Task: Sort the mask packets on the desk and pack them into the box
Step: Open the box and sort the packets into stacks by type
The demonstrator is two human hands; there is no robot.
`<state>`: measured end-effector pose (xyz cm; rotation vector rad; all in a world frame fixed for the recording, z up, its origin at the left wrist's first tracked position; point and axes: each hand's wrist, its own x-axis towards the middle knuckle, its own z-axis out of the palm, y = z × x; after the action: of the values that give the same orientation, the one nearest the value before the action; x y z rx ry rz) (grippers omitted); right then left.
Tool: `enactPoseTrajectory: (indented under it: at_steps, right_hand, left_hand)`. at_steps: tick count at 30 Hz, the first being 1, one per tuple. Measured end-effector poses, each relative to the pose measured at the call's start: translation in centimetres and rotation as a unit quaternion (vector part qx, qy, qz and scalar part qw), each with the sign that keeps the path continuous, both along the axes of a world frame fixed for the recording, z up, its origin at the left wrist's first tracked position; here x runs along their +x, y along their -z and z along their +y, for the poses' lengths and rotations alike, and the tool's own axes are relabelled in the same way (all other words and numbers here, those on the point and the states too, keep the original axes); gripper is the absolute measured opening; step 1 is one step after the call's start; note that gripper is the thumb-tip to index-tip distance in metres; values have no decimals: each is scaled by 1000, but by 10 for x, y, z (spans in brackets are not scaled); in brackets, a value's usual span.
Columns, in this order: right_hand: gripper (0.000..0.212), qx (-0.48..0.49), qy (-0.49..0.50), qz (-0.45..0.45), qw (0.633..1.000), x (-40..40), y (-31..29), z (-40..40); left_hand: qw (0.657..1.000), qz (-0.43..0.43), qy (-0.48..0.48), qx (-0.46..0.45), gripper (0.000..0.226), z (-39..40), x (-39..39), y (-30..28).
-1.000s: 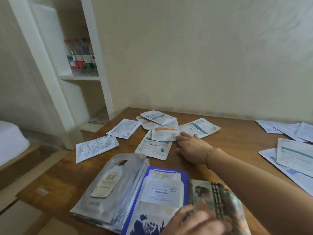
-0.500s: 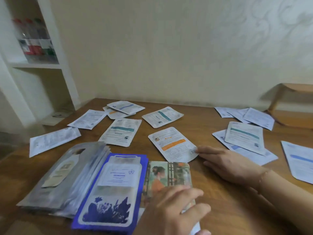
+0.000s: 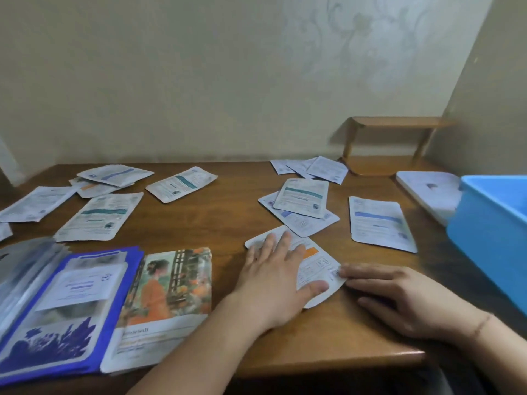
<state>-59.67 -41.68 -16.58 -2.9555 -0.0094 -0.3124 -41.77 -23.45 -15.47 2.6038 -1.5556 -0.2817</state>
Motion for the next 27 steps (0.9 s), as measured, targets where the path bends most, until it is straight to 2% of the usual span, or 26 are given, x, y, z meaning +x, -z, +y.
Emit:
enactPoseTrajectory:
  at_steps: [2, 5, 11, 14, 16, 19, 21, 24, 26, 27]
  right_hand:
    - [32, -11, -7, -15, 1000, -11, -2, -1]
    - [30, -24, -10, -45, 999, -22, -4, 5]
    - [64, -42, -17, -29, 999, -36, 14, 31]
    - [71, -86, 0, -38, 996, -44, 24, 37]
    - [62, -109, -15, -62, 992, -49, 29, 41]
    - [32, -130, -54, -142, 980, -59, 36, 44]
    - [26, -151, -92, -175, 969, -65, 34, 43]
    - [30, -146, -121, -230, 955, -59, 15, 45]
    - [17, -70, -87, -301, 947, -42, -15, 53]
    - [9, -24, -64, -331, 941, -30, -34, 57]
  left_hand:
    - [999, 5, 15, 46, 87, -5, 1, 5]
    - [997, 22, 41, 65, 91, 0, -4, 12]
    - [995, -13, 86, 52, 95, 18, -12, 18]
    - [992, -13, 114, 53, 96, 29, -16, 16]
    - [987, -3, 148, 57, 101, 37, -18, 14]
    - [976, -5, 204, 80, 106, 49, -19, 11]
    - [971, -35, 224, 71, 108, 53, -20, 12]
    - [972, -60, 225, -19, 87, 59, -21, 21]
    - [970, -35, 210, -116, 76, 62, -21, 23]
    - [965, 14, 190, -178, 68, 64, -22, 24]
